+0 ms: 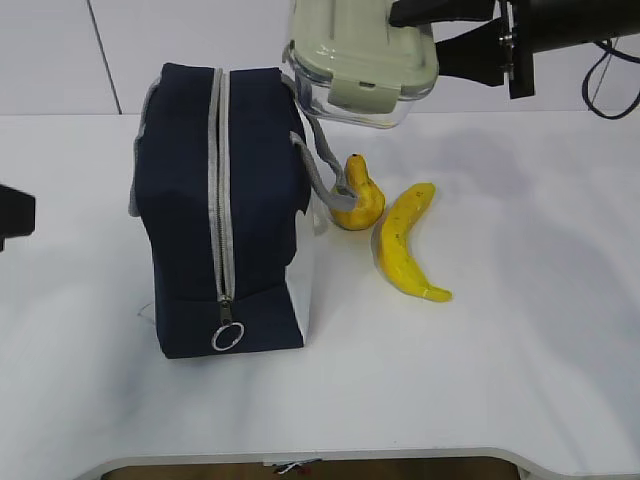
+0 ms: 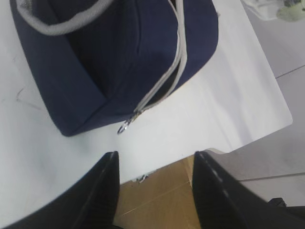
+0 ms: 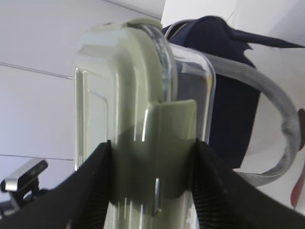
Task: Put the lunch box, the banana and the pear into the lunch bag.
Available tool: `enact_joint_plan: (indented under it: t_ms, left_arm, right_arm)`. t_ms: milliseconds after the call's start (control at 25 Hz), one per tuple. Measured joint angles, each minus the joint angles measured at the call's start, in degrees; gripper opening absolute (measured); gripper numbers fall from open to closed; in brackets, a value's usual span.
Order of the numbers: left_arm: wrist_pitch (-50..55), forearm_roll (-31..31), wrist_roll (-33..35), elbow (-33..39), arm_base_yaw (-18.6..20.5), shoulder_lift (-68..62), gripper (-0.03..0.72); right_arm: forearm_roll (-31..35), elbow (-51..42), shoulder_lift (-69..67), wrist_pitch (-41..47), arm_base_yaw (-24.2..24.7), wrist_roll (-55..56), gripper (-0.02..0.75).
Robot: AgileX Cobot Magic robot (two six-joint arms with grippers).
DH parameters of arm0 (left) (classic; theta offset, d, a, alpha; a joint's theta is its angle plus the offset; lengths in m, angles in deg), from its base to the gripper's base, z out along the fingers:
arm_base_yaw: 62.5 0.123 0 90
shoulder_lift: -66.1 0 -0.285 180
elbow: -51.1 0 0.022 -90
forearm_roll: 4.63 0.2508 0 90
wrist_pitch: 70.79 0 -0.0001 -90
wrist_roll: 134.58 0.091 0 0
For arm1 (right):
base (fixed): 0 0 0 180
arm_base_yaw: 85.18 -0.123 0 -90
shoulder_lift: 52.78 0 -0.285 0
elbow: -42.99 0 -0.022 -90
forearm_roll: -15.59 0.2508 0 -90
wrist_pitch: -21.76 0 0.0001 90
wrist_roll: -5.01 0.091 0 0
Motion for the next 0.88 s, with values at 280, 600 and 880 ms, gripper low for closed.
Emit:
enact_joint_plan:
  t_ms: [280, 600, 880]
  left_arm:
    - [-0.33, -1.38, 5.43, -12.79, 0.00, -13.90, 0.382]
    - [6.67, -1.38, 5.36, -27.71, 0.00, -29.35, 0.382]
    - [9.49, 0.56, 4.07, -35.73, -2.94, -38.87, 0.382]
  right_arm:
    - [1.89, -0.03, 0.00, 0.00, -1.67, -0.48, 0.383]
    - [2.22, -0.03, 0.00, 0.00, -2.36, -0.60, 0.383]
    - [2.35, -0.12, 0.00, 0.00, -2.52, -0.73, 0.382]
